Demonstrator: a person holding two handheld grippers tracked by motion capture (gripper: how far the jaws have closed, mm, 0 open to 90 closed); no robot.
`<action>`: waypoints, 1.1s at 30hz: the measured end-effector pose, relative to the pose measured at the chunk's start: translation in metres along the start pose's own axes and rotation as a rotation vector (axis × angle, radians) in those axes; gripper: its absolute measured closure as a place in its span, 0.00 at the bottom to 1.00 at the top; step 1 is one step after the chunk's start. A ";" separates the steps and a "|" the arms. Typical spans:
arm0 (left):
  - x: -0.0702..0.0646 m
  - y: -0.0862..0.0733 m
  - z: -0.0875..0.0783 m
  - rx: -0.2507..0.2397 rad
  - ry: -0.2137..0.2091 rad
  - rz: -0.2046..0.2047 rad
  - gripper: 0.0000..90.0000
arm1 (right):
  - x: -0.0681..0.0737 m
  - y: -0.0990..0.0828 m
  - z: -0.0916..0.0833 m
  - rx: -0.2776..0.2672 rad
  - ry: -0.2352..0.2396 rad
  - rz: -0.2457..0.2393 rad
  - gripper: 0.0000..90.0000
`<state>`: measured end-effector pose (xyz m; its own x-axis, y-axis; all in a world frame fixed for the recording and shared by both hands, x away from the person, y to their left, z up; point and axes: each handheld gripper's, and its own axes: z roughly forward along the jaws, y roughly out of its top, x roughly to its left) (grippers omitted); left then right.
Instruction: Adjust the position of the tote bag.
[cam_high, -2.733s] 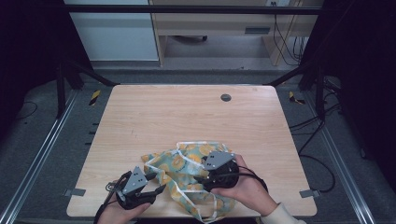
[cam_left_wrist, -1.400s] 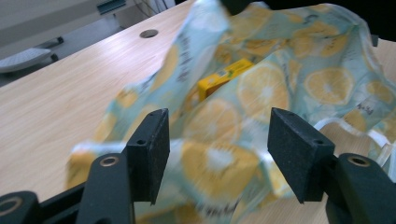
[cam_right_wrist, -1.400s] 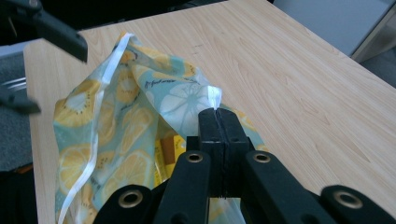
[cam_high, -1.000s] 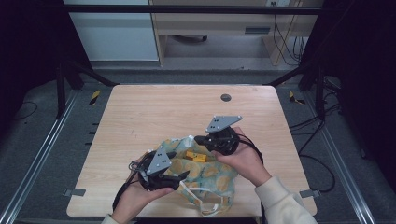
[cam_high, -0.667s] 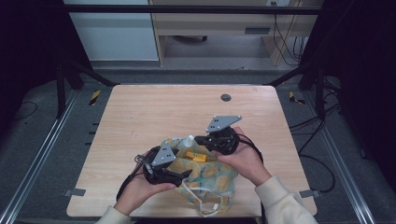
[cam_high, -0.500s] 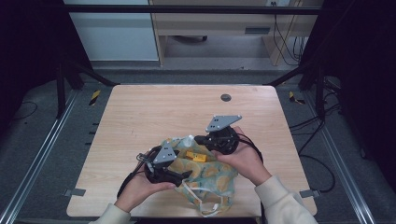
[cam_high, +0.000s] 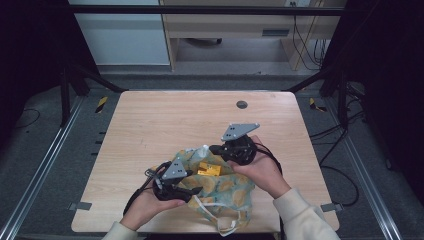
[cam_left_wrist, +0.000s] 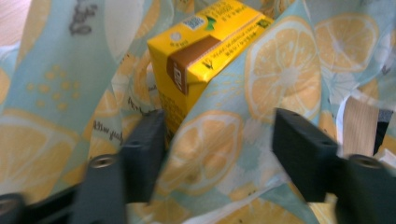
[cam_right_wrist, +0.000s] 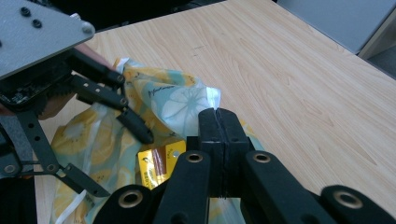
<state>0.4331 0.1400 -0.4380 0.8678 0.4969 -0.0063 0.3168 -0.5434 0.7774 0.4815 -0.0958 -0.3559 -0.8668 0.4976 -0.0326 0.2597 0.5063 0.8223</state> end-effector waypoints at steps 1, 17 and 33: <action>-0.001 0.000 -0.001 0.003 0.004 0.007 0.48 | 0.000 0.000 0.000 -0.001 0.000 0.001 1.00; -0.002 -0.002 -0.010 -0.013 0.050 0.014 0.88 | -0.002 -0.001 0.002 0.002 -0.007 0.004 1.00; -0.006 0.000 -0.016 -0.054 0.055 0.009 1.00 | -0.005 0.000 0.000 -0.003 -0.028 0.007 1.00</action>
<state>0.4216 0.1478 -0.4278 0.8477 0.5294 0.0348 0.2863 -0.5116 0.8102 0.4855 -0.0980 -0.3560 -0.8529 0.5204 -0.0428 0.2642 0.5007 0.8243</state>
